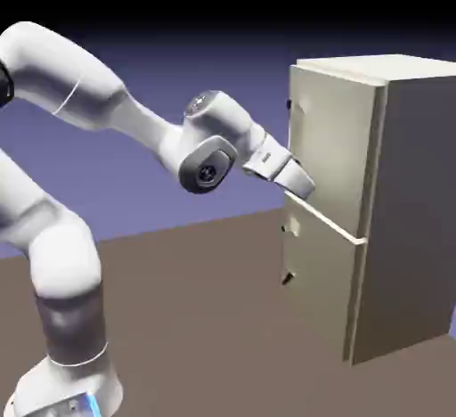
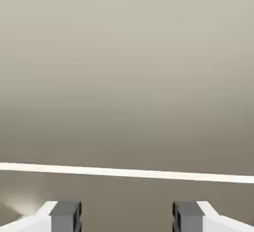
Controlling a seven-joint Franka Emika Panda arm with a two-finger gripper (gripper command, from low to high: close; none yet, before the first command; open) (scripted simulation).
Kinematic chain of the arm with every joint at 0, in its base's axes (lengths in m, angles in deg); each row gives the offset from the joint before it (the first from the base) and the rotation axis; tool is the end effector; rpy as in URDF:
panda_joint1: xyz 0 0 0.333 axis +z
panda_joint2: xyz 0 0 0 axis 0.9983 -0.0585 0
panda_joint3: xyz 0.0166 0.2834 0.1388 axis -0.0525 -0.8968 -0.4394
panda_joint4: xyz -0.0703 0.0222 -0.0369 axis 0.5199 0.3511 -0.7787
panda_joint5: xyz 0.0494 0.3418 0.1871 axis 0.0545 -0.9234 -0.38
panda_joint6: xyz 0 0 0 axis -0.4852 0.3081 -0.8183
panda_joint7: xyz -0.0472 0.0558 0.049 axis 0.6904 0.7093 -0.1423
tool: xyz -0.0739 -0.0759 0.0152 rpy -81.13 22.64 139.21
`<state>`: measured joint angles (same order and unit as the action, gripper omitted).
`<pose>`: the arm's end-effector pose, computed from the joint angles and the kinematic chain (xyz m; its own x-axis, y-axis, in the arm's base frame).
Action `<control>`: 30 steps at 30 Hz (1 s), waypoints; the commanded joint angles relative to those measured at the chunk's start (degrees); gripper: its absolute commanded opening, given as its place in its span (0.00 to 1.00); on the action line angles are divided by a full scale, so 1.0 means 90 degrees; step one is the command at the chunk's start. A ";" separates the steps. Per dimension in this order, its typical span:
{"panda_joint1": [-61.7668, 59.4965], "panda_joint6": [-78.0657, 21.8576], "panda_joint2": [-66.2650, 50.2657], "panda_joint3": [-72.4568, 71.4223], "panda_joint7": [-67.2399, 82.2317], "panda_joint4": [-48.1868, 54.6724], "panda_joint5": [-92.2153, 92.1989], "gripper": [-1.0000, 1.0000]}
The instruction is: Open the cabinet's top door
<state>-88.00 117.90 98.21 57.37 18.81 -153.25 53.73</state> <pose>0.3871 0.0010 0.4727 0.4956 -0.6851 0.5338 -0.4597 -0.7284 -0.5081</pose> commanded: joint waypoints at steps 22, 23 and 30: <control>-0.1850 -0.0353 0.1466 -0.2475 0.3752 0.0513 -0.6092 0.50; -0.1934 -0.0369 0.1532 -0.2588 0.3922 0.0536 -0.6369 0.50; -0.2523 -0.0481 0.1999 -0.3376 0.5116 0.0699 -0.8308 0.50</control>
<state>-110.70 113.57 116.20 26.99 64.85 -146.96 -21.04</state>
